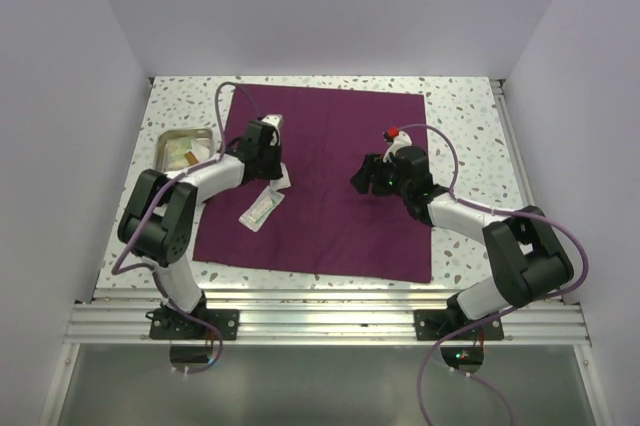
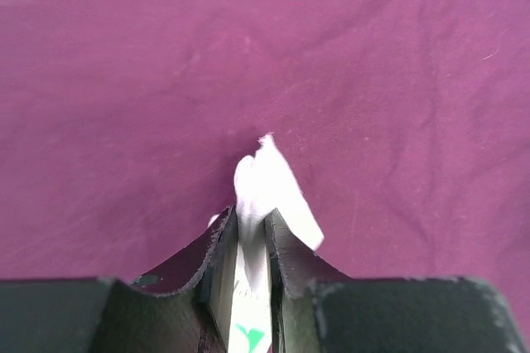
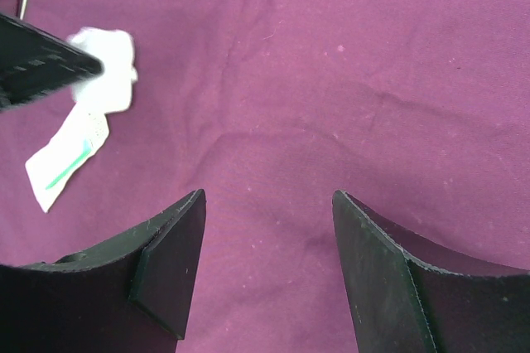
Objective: Prepare the surgical pack
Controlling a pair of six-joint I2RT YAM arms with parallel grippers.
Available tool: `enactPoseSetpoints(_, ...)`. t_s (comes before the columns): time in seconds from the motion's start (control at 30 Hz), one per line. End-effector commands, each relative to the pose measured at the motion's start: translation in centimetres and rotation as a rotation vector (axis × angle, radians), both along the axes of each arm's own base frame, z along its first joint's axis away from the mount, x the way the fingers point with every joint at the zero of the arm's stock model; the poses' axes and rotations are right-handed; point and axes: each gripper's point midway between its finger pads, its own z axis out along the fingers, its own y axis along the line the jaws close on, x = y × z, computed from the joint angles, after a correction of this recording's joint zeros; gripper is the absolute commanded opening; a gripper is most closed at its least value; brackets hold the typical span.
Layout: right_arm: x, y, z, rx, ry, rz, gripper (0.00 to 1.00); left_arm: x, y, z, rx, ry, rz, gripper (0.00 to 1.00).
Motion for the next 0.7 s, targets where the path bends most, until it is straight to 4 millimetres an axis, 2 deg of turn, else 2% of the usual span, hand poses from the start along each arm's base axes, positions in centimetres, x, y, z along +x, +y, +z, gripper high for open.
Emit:
enactPoseSetpoints(0.0, 0.8, 0.4, 0.9, -0.003, -0.037, -0.001, 0.66, 1.2, 0.8, 4.8, 0.016, -0.113, 0.042, 0.20)
enactPoseSetpoints(0.1, 0.8, 0.5, 0.9, 0.000, -0.035, 0.004, 0.66, 1.1, 1.3, 6.1, 0.014, -0.135, 0.047, 0.13)
enactPoseSetpoints(0.2, 0.8, 0.5, 1.0, 0.003, -0.035, 0.001, 0.66, 1.0, 1.6, 6.4, 0.002, -0.133, 0.051, 0.05)
enactPoseSetpoints(0.3, 0.7, 0.6, 1.0, 0.008, -0.036, 0.006, 0.66, 1.1, 3.0, 7.2, 0.014, -0.135, 0.083, 0.04)
enactPoseSetpoints(0.43, 0.8, 0.5, 1.0, 0.007, -0.034, 0.001, 0.66, 1.6, 7.8, 8.6, -0.001, -0.150, 0.199, 0.03)
enactPoseSetpoints(0.47, 0.8, 0.5, 0.9, 0.008, -0.034, 0.000, 0.66, 2.2, 10.0, 9.1, -0.023, -0.165, 0.247, 0.03)
enactPoseSetpoints(0.5, 0.8, 0.5, 0.9, 0.009, -0.033, 0.000, 0.66, 2.3, 11.2, 9.8, -0.033, -0.181, 0.272, 0.02)
enactPoseSetpoints(0.53, 0.8, 0.6, 1.0, 0.013, -0.034, 0.003, 0.66, 2.6, 13.3, 10.3, -0.035, -0.198, 0.320, 0.01)
enactPoseSetpoints(0.63, 0.8, 0.7, 0.9, 0.016, -0.030, 0.004, 0.66, 3.2, 15.8, 11.7, -0.049, -0.244, 0.378, 0.02)
enactPoseSetpoints(0.67, 0.8, 0.7, 0.9, 0.019, -0.031, 0.005, 0.66, 3.4, 17.4, 12.0, -0.053, -0.253, 0.412, 0.02)
